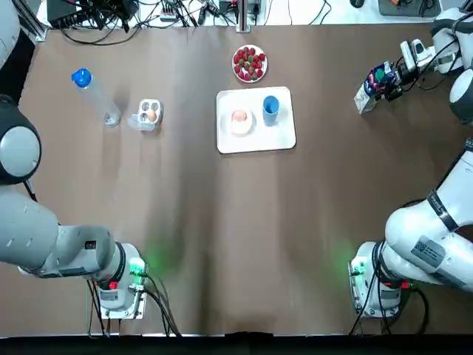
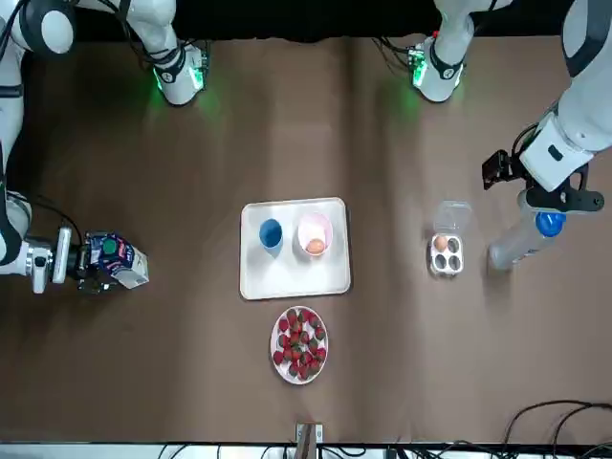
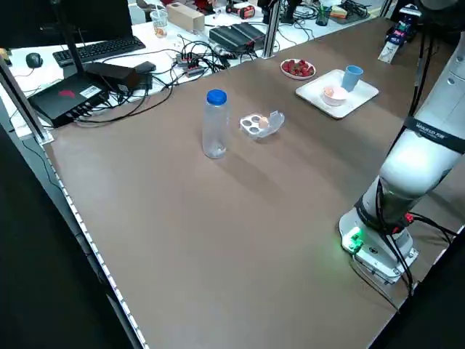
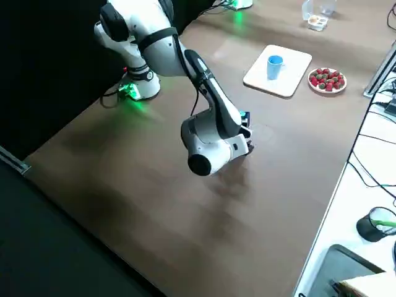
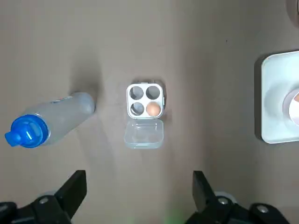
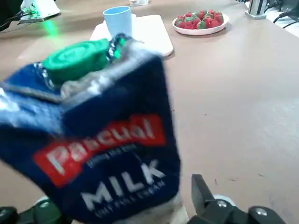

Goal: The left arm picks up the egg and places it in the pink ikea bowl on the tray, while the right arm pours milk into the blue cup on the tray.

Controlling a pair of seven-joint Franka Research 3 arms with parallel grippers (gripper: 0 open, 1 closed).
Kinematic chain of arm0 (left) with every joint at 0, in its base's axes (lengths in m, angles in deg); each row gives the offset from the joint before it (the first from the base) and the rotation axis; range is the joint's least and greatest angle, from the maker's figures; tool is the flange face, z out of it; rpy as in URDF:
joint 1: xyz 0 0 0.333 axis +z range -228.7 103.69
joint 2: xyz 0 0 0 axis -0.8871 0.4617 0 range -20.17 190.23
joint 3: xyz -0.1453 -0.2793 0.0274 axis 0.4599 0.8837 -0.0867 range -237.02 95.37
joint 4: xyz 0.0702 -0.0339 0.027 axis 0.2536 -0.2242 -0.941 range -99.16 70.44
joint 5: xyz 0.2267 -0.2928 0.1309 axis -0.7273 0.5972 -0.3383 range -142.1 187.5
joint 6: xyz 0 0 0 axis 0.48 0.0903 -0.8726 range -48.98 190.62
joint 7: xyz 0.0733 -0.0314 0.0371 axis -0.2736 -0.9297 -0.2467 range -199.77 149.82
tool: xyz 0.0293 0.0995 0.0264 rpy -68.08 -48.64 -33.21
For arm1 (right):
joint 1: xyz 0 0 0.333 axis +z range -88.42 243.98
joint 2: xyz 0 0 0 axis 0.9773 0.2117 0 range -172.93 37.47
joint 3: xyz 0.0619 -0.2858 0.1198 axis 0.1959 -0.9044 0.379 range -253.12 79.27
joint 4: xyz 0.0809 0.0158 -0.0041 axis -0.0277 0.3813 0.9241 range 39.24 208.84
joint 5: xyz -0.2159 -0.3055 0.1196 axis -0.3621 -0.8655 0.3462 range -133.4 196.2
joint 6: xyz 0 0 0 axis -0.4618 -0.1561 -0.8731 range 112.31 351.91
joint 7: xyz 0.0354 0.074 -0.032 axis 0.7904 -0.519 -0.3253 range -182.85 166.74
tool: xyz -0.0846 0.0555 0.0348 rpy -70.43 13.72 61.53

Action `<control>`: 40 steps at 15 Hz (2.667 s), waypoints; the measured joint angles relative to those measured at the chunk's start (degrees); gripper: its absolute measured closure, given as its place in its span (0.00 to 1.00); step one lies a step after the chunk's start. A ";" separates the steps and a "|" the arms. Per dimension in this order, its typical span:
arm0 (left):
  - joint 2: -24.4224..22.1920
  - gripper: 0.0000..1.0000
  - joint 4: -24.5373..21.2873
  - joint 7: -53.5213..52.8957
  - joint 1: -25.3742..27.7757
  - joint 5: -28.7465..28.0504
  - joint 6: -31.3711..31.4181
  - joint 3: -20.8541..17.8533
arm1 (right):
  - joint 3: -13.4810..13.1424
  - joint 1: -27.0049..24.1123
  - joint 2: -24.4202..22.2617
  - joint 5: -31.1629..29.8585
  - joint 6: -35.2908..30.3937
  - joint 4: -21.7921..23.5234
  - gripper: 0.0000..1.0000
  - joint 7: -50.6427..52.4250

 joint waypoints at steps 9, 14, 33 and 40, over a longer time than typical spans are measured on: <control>-1.48 0.00 0.33 -0.25 -9.64 0.00 -0.06 -11.01 | -0.10 -2.86 0.00 -3.33 0.07 0.02 0.00 0.78; -1.97 0.00 0.30 -0.35 -9.84 0.00 -0.78 -10.97 | -0.11 -5.27 -0.19 -5.71 0.07 -1.51 0.00 2.00; -2.04 0.00 0.27 -0.36 -10.31 0.01 -1.08 -9.67 | 1.07 9.81 -18.79 -25.65 -0.15 -5.16 0.00 -44.91; -2.04 0.00 0.15 -0.36 -10.42 0.01 -1.12 -9.63 | 1.08 19.01 -23.84 -32.36 0.05 -5.32 0.00 -68.93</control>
